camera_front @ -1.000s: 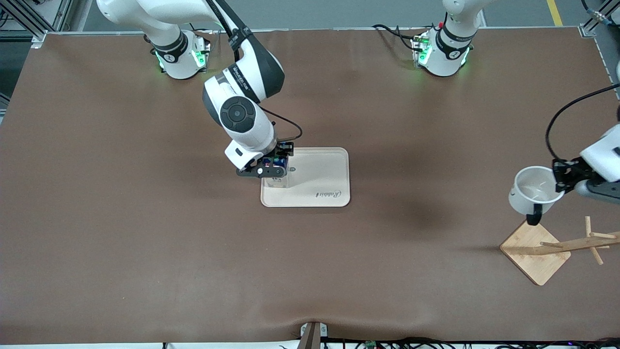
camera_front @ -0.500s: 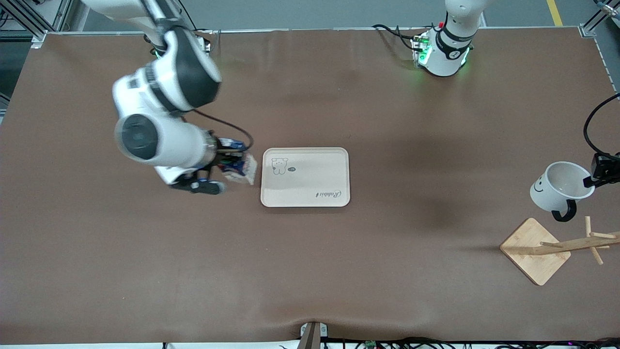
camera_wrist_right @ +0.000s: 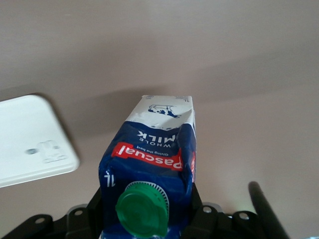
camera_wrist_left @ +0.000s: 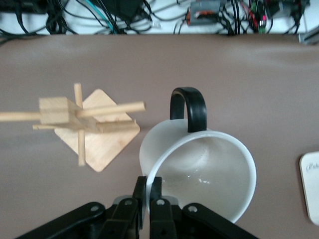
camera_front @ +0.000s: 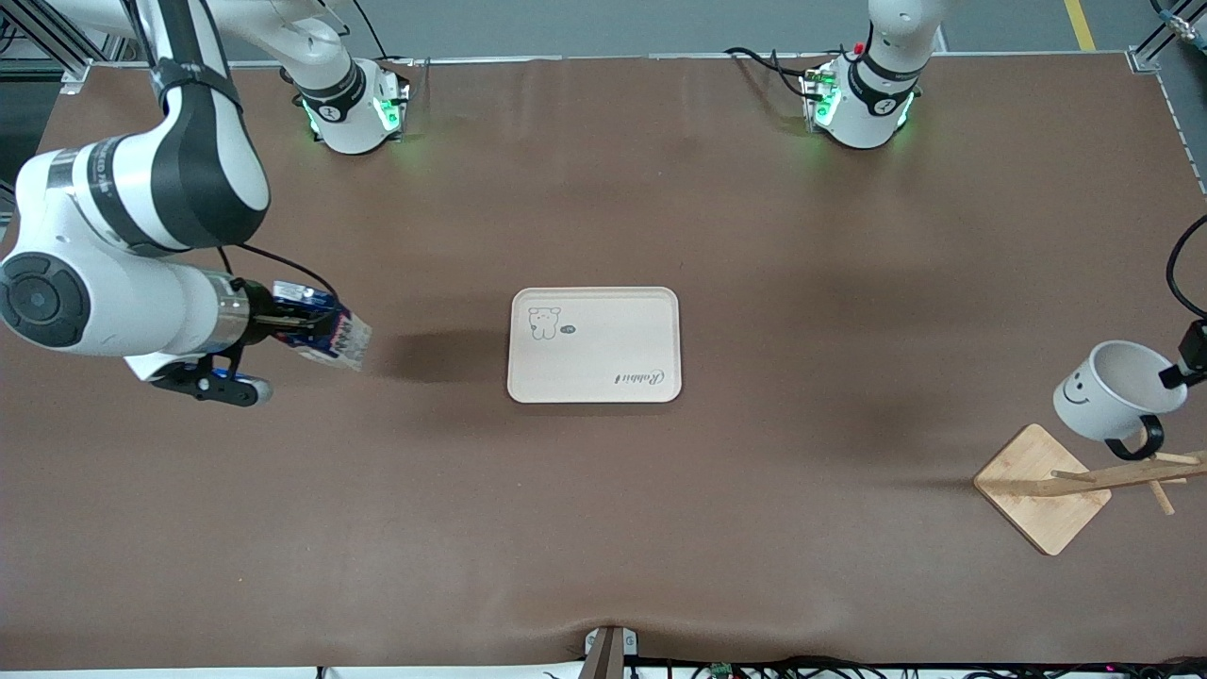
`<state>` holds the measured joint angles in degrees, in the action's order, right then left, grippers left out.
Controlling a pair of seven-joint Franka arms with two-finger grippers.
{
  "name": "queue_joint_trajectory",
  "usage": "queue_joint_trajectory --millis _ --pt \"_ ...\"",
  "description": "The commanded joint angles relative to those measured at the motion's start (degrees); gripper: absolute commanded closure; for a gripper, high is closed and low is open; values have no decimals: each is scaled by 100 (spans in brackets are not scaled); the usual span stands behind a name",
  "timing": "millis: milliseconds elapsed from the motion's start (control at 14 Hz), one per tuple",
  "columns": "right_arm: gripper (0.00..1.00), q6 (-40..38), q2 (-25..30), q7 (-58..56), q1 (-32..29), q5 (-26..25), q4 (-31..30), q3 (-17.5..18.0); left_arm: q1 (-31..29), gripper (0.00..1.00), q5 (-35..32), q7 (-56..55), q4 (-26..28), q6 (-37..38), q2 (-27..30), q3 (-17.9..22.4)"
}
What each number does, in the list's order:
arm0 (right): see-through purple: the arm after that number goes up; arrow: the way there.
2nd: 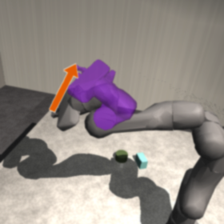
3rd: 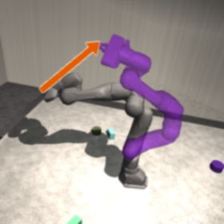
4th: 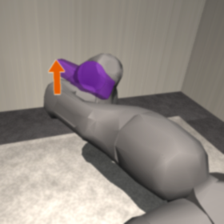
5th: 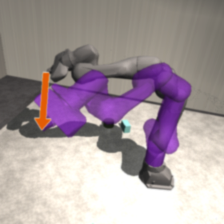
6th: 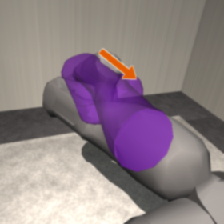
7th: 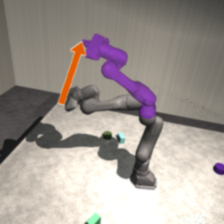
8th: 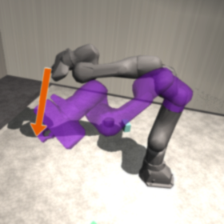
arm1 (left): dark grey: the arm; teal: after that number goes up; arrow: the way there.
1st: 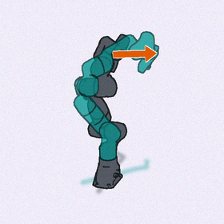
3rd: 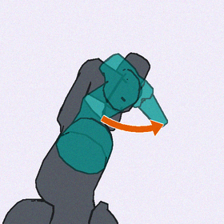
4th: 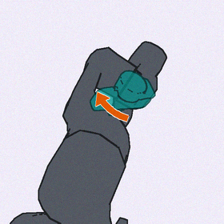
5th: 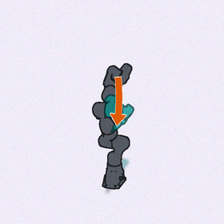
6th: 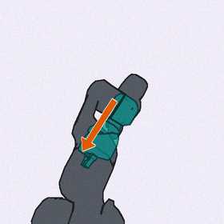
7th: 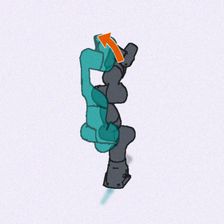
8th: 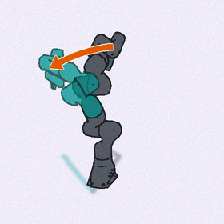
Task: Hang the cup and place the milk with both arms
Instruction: 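Hook the mug handle onto the stand peg while the right gripper carries milk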
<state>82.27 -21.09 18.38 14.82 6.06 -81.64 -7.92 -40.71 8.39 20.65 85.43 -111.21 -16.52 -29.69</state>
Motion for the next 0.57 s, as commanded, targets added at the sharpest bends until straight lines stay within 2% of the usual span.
queue_joint_trajectory --millis 0,143,357,500 --pt "100 270 96 -1261 -933 -132 -527 98 -34 100 163 -25 -9 -269 -53 -20" --pt "100 823 114 -1993 -1410 -132 -1071 98 -69 100 172 -17 -9 -366 -140 -20" --pt "100 1754 289 -2486 -1736 -132 -2046 98 -174 100 427 -8 17 -367 -211 -11" --pt "100 1959 272 -2724 -1929 -105 -2304 115 -245 100 497 -8 9 -367 -290 -20"
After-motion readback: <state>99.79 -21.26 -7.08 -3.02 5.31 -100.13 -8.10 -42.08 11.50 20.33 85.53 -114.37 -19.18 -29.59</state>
